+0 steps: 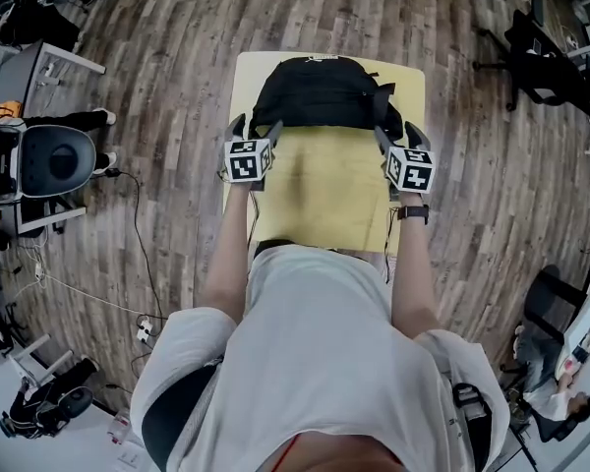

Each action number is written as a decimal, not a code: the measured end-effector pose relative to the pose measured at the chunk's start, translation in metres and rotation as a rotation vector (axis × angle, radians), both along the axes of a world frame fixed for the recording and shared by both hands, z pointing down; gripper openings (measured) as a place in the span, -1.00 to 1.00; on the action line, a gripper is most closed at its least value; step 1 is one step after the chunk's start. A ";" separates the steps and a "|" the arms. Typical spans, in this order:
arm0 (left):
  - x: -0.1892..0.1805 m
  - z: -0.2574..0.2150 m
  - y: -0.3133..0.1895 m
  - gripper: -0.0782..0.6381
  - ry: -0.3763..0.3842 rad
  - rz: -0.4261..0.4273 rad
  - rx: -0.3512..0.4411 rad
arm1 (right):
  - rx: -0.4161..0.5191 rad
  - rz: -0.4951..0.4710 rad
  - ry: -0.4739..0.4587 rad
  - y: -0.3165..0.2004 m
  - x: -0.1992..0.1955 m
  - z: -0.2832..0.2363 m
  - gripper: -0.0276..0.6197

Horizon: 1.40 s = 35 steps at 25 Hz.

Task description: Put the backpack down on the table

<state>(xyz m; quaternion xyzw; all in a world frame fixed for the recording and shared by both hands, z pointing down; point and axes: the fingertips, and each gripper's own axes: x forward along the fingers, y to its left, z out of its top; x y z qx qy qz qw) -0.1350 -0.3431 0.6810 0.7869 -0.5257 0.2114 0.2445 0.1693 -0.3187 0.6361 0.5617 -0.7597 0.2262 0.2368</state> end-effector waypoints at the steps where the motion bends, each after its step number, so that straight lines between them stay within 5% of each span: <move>1: 0.001 -0.007 0.002 0.28 0.003 -0.001 0.014 | 0.017 0.000 -0.003 0.003 0.000 -0.007 -0.03; 13: 0.038 -0.103 0.037 0.27 0.045 0.031 0.186 | 0.244 -0.039 -0.018 0.028 -0.019 -0.094 -0.05; 16: 0.054 -0.131 0.051 0.25 0.054 0.051 0.254 | 0.306 -0.037 -0.026 0.038 -0.021 -0.116 -0.33; 35: 0.092 -0.233 0.122 -0.47 0.035 0.035 0.498 | 0.537 -0.037 -0.045 0.106 -0.005 -0.212 -0.76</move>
